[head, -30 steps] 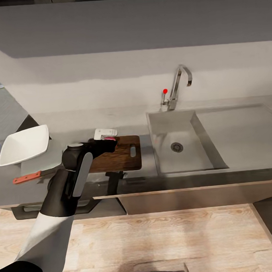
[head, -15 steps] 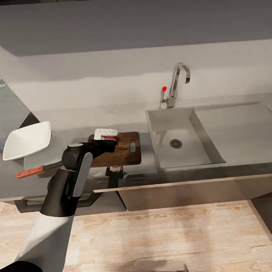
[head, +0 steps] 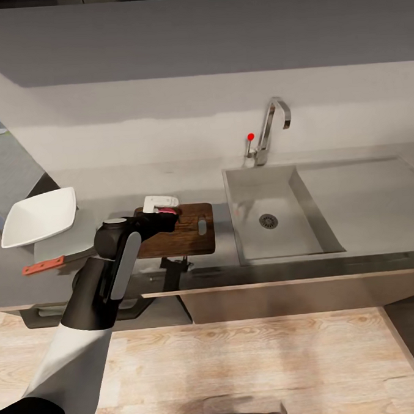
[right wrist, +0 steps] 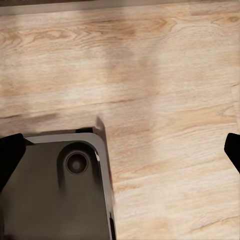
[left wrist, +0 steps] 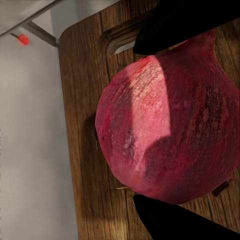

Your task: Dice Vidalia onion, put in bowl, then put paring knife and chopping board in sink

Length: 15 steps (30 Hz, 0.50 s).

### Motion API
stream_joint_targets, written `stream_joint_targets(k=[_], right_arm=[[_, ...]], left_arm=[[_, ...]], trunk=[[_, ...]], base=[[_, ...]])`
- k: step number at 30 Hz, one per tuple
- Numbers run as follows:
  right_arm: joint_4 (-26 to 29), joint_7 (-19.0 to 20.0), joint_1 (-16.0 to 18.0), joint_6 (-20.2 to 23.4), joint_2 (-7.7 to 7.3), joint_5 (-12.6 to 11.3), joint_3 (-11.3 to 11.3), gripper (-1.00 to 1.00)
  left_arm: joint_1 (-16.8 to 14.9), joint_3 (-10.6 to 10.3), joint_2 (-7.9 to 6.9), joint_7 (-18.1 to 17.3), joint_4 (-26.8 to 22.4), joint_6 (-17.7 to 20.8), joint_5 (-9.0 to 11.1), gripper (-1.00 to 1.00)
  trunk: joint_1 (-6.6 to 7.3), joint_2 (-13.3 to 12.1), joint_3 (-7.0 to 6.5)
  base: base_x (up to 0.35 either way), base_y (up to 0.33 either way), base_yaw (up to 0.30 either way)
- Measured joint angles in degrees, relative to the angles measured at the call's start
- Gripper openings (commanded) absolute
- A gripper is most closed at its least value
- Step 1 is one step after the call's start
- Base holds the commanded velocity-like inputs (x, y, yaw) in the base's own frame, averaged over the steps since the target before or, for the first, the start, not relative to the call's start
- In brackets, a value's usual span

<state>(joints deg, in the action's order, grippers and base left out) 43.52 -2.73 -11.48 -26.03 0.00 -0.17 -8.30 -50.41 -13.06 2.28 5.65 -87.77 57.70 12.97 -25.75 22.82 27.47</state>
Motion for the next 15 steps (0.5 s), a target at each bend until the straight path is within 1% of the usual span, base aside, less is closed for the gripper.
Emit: stream_joint_targets(k=[7, 15], right_arm=[[0.0, 0.0, 0.0, 0.0, 0.00, 0.0, 0.0, 1.00], [0.0, 0.0, 0.0, 0.1, -0.02, 0.0, 0.0, 1.00]], left_arm=[[0.0, 0.0, 0.00, 0.0, 0.0, 0.0, 0.0, -1.00], [0.0, 0.0, 0.00, 0.0, 0.0, 0.0, 0.1, -1.00]], trunk=[[0.00, 0.0, 0.06], [0.00, 0.0, 0.64]], base=[[0.001, 0.000, 0.000], [0.000, 0.000, 0.000]])
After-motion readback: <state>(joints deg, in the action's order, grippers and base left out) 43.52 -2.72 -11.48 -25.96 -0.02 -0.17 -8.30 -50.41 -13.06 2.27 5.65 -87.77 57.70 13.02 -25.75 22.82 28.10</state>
